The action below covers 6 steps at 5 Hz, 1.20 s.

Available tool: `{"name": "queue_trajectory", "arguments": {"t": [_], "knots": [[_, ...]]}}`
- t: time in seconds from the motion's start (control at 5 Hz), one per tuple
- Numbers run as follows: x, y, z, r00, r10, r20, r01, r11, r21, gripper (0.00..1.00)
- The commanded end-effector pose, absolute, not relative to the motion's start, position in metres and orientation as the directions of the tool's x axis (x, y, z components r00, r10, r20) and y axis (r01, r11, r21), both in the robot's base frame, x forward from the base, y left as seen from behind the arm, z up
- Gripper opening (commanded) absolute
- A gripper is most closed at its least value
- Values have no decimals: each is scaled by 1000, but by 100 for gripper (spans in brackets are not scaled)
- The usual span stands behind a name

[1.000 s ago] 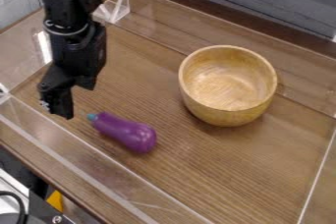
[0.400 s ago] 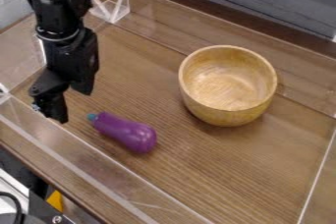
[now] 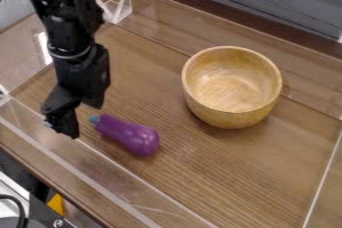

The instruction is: Put the purple eggplant in the brown bowl

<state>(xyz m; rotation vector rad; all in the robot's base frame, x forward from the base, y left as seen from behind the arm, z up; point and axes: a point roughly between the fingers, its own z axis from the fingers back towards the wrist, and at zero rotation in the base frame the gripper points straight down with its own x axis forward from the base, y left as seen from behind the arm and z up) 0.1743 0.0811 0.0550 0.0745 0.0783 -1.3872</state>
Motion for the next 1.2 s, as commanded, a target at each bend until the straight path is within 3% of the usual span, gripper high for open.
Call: {"name": "queue_trajectory", "arguments": {"t": [0.0,0.2,0.4,0.6,1.0], "knots": [[180,74,53,180,-978,-104,983,177,39,100],[185,60,39,135,-986,-100,990,130,51,100],[186,59,27,187,-977,-99,982,183,49,100],[188,58,23,241,-966,-98,970,237,49,0],[191,56,23,243,-966,-93,970,239,48,0]]}}
